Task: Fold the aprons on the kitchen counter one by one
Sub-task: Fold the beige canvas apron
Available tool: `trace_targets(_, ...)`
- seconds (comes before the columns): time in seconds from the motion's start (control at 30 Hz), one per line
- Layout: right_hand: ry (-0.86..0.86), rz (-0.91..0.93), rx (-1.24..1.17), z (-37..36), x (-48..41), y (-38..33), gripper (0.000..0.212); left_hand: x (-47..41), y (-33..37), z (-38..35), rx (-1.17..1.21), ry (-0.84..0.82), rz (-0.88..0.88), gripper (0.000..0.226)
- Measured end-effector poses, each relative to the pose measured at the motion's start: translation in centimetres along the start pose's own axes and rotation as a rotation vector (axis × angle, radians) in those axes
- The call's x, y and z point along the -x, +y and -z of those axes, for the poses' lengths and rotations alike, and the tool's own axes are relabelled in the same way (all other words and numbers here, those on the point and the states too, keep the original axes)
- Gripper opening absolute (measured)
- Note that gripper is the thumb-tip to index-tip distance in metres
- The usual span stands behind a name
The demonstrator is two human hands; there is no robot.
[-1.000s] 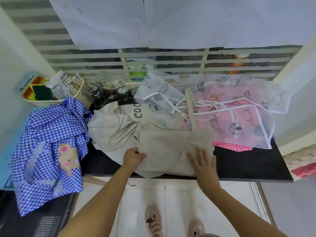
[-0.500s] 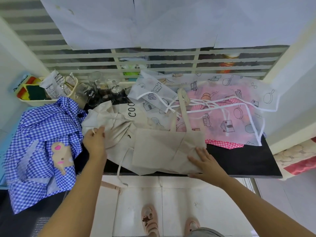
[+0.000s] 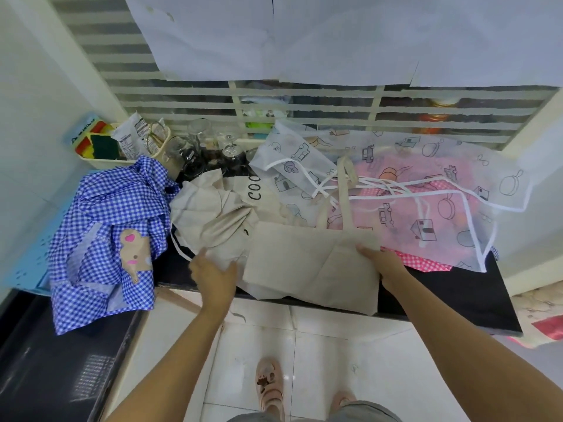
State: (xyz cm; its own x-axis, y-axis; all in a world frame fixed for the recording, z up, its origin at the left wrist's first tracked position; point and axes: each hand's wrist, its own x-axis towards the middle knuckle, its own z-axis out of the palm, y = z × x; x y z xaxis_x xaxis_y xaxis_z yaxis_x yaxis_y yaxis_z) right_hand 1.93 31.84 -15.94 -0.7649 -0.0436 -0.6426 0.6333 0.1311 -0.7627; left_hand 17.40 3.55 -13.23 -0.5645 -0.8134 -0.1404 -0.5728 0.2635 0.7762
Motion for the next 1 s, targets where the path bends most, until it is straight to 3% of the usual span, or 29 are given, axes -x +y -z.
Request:
trace_targets(0.1,0.016,0.001,0.008,-0.3,0.0,-0.7,0.036,2.8,0.7,-2.7,-0.139,-0.255,-0.365,0.060)
trace_targets(0.2,0.066,0.030,-0.059,0.1,0.7,-1.1,0.034,5.1,0.9,-5.7,-0.360,-0.511,-0.661,0.078)
trace_targets(0.27,0.070,0.058,-0.142,1.1,1.3,-1.4,0.029,6.0,0.6,-7.6,-0.524,-0.601,-0.752,0.088)
trace_targets(0.37,0.123,0.052,-0.291,3.4,2.2,-1.1,0.033,6.6,0.5,-9.5,-0.645,-0.651,-0.855,0.098)
trace_targets(0.53,0.177,-0.151,-0.592,5.7,4.1,2.1,0.031,8.4,2.0,-12.6,-0.678,-0.623,-1.123,0.115)
trace_targets(0.63,0.031,-0.235,-0.669,5.4,5.7,4.4,0.031,9.0,2.4,-14.1,-0.732,-0.655,-1.201,0.101)
trace_targets(0.77,-0.098,-0.358,-0.775,4.7,7.5,6.6,0.019,8.8,0.0,-14.2,-0.861,-0.693,-1.178,0.074)
trace_targets(0.83,-0.122,-0.429,-0.581,5.0,8.1,7.3,0.020,8.4,-2.1,-13.7,-0.896,-0.701,-1.165,0.080)
trace_targets(1.0,-0.277,-0.426,0.567,6.1,9.8,5.6,0.045,7.7,-4.8,-12.4,-0.826,-0.719,-1.134,0.088)
